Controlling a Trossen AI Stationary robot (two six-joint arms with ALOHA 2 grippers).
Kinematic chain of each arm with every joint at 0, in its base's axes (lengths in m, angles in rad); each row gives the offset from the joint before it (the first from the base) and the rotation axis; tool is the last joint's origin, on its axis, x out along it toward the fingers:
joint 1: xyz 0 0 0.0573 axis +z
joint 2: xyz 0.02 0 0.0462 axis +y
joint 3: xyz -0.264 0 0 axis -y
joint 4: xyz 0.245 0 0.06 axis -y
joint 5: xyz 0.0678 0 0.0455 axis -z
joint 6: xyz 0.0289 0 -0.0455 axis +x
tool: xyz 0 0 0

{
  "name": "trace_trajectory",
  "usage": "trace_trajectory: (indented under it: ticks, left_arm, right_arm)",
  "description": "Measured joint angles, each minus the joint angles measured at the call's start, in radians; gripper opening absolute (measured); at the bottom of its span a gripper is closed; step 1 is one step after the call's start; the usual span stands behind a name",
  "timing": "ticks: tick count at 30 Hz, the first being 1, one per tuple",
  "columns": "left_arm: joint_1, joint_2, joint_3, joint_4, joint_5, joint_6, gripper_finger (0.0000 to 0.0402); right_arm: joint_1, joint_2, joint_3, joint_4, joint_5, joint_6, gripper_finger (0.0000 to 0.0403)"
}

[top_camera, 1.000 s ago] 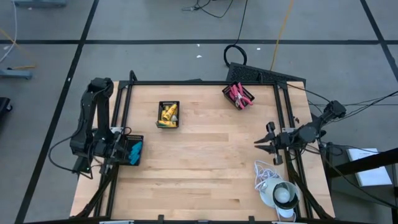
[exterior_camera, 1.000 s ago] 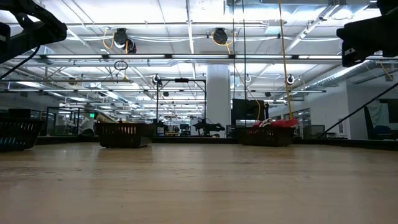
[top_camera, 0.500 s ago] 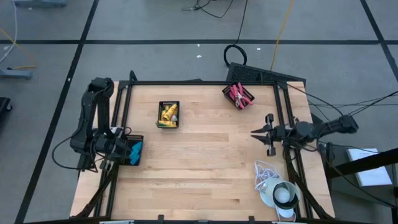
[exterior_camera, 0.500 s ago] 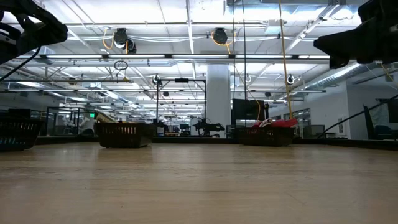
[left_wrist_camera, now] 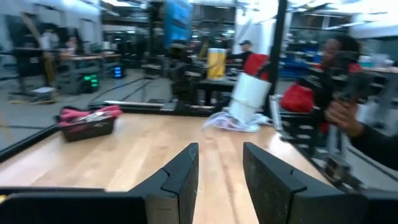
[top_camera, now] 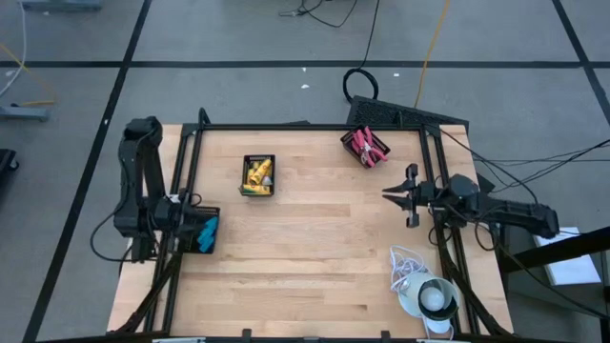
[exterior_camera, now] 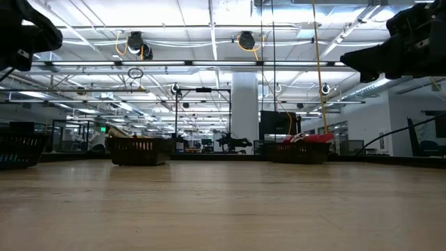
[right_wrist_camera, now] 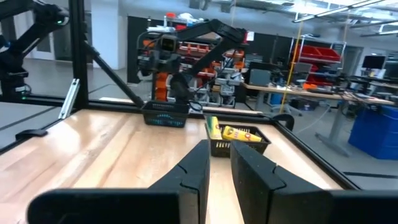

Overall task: Pick & Place School Supplies
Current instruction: Return to Home Position

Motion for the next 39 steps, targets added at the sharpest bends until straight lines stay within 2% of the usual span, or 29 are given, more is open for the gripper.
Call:
trace_trajectory:
  ticks: [11, 19, 27, 31, 33, 35, 37, 39]
  left_arm:
    - [0.222, 0.001, 0.000, 0.010, 0.001, -0.035, 0.0127]
    - [0.564, 0.001, 0.000, 0.106, 0.000, -0.100, 0.0127]
    - [0.889, 0.001, 0.004, 0.267, 0.001, -0.079, 0.0127]
    - [1.016, 0.001, 0.023, 0.303, 0.074, -0.059, 0.0127]
    - [1.067, 0.003, 0.042, 0.380, 0.120, 0.010, 0.0127]
    - [1.102, 0.003, 0.064, 0.551, 0.146, 0.192, 0.0127]
    - [1.130, 0.004, 0.103, 0.809, 0.185, 0.508, 0.0127]
    - [1.168, 0.003, 0.157, 1.135, 0.277, 0.941, 0.0127]
  right_arm:
    - [-0.034, 0.000, 0.000, -0.019, -0.031, 0.003, 0.0055]
    - [-0.034, 0.000, 0.000, -0.055, -0.030, 0.003, 0.0055]
    - [-0.033, 0.000, 0.000, -0.055, -0.030, 0.003, 0.0055]
    - [-0.033, 0.000, 0.000, -0.055, -0.029, 0.002, 0.0055]
    - [-0.033, 0.000, 0.000, -0.055, -0.028, 0.001, 0.0055]
    - [-0.033, 0.000, 0.000, -0.057, -0.028, 0.001, 0.0055]
    - [-0.033, 0.000, 0.000, -0.057, -0.027, 0.001, 0.0055]
    - [-0.033, 0.000, 0.000, -0.057, -0.022, 0.001, 0.0055]
